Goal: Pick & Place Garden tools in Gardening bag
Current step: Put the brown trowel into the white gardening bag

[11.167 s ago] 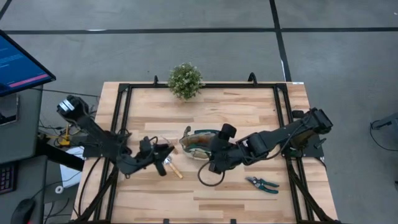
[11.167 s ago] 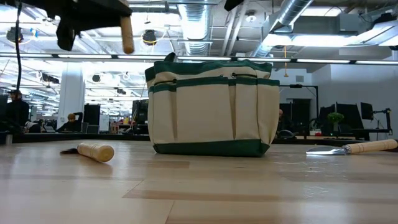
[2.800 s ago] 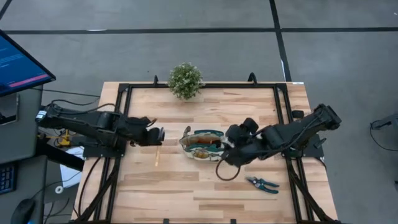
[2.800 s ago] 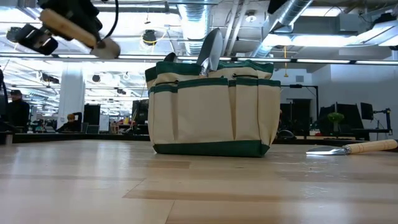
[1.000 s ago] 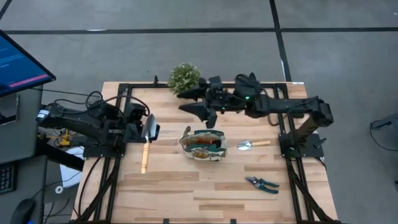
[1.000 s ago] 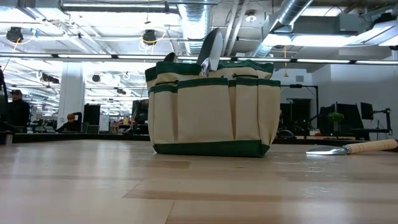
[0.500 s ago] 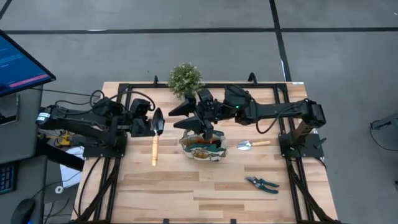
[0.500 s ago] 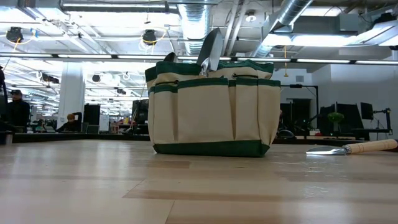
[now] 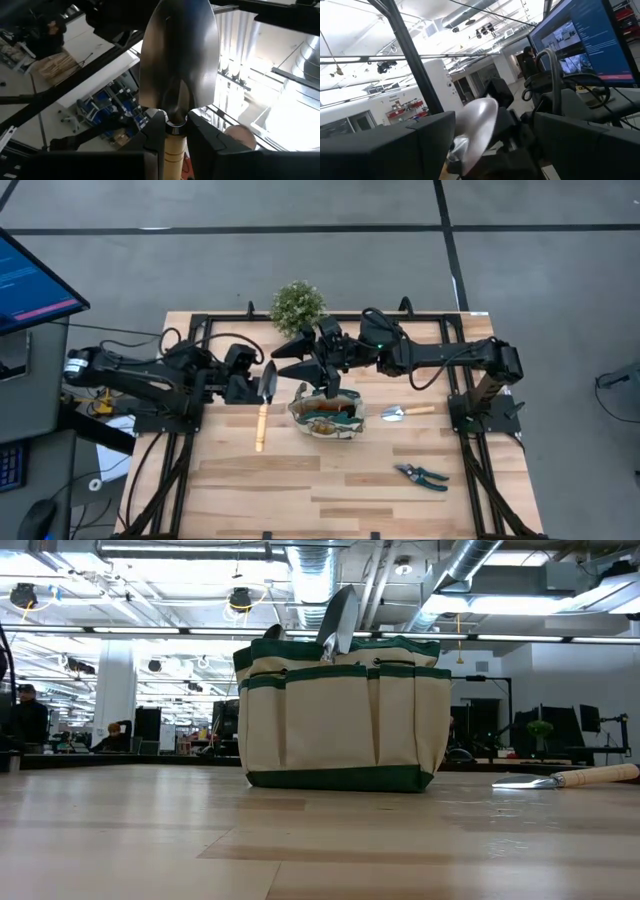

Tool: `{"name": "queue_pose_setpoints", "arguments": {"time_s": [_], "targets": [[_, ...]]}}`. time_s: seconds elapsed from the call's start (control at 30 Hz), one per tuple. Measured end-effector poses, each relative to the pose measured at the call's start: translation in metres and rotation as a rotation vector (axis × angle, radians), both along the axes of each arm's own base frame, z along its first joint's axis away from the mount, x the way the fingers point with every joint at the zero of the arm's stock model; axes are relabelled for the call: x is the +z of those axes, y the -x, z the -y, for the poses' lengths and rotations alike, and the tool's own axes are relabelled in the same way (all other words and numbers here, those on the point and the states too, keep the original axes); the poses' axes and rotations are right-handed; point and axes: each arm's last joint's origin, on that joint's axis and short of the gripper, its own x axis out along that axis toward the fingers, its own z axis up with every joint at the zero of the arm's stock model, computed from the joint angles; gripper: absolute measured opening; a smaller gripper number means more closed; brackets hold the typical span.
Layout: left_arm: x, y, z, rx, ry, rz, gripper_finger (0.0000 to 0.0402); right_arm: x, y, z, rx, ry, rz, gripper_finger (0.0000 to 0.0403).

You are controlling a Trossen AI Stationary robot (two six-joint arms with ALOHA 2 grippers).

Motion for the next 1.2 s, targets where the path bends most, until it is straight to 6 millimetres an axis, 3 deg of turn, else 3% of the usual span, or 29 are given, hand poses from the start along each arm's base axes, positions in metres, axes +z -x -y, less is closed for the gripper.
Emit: {"name": "queue_pose_setpoints", "arguments": {"time_s": [0.2, 0.7, 0.87, 1.2], "targets": [[0.001, -0.004, 0.000, -0.010, 0.017, 0.051, 0.0054, -0.003, -0.001, 0.002, 0.016, 0.014, -0.031, 0.0265], [-0.007, -0.021, -0.010, 0.032, 0.024, -0.009, 0.0054, -0.003, 0.000, -0.001, 0.082, 0.055, -0.020, 0.0255], [-0.009, -0.025, -0.010, 0.028, 0.019, -0.014, 0.0054, -0.003, 0.000, -0.001, 0.103, 0.080, -0.019, 0.0196], [-0.010, -0.028, -0.011, 0.028, 0.007, -0.014, 0.0062, -0.004, 0.002, 0.001, 0.146, 0.118, -0.038, 0.0012]]}}
